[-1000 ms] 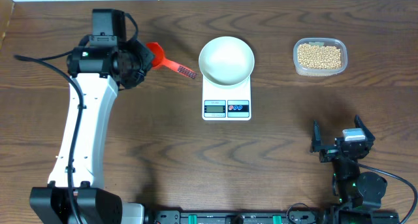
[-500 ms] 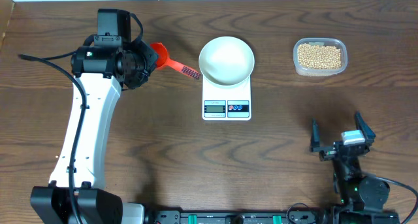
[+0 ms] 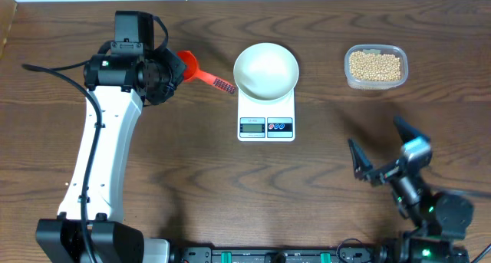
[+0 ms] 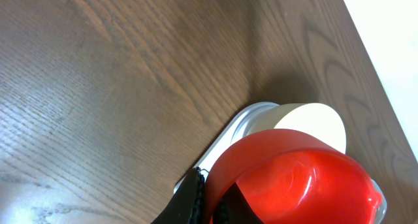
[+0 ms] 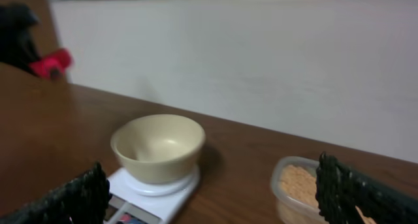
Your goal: Scoop item into bowl and weigh 50g on scale
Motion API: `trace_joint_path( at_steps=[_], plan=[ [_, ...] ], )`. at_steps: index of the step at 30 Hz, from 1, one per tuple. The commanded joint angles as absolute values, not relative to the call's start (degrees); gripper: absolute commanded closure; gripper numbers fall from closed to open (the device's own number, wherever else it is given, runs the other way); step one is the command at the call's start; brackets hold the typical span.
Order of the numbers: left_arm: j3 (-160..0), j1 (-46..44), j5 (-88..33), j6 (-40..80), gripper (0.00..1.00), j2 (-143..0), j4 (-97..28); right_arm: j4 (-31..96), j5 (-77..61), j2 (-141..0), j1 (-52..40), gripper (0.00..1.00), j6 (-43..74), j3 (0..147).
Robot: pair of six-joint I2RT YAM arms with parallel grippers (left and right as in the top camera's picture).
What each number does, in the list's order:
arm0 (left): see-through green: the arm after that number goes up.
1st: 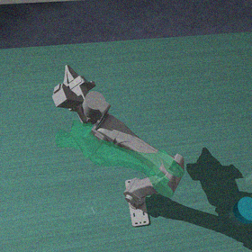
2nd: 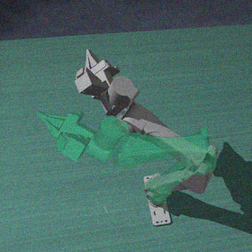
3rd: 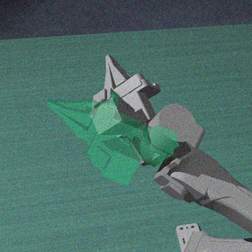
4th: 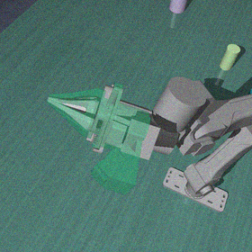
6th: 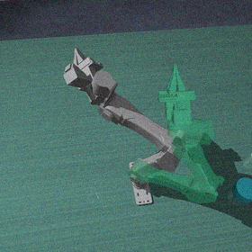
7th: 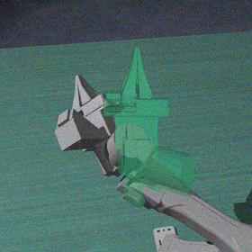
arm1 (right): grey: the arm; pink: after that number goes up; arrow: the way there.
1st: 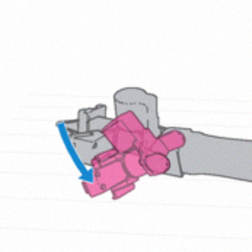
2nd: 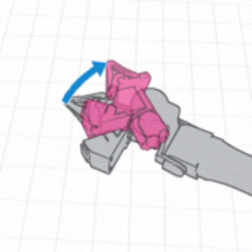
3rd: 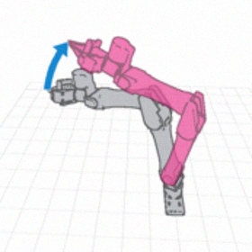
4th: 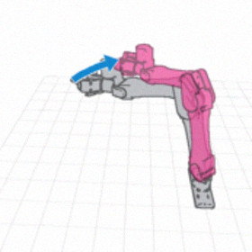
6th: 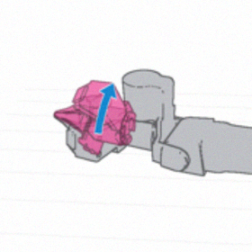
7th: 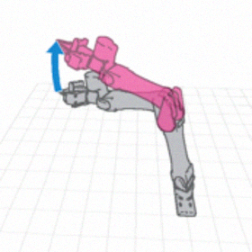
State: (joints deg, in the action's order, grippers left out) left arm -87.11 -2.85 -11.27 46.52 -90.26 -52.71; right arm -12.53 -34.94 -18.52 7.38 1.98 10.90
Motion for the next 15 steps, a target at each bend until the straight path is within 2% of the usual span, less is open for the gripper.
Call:
trace_joint_path(
  at_steps=[1, 8, 15],
  plan=[
    [-86.67, -2.98, -11.11, 46.85, 0.93, -90.59, -53.12, -11.66, -42.92, -29.1, 7.09, 0.01, 3.79, 20.82],
    [-86.67, -3.57, -11.09, 49.28, 0.93, -90.59, -53.04, -2.59, -57.54, -51.03, 7.07, 0.01, 4.16, 39.33],
    [-86.67, -7.25, -11.03, 53.49, 0.93, -90.59, -51.16, 2.35, -74.94, -70.43, 7.03, 0.01, 10.74, 55.51]
  ],
)
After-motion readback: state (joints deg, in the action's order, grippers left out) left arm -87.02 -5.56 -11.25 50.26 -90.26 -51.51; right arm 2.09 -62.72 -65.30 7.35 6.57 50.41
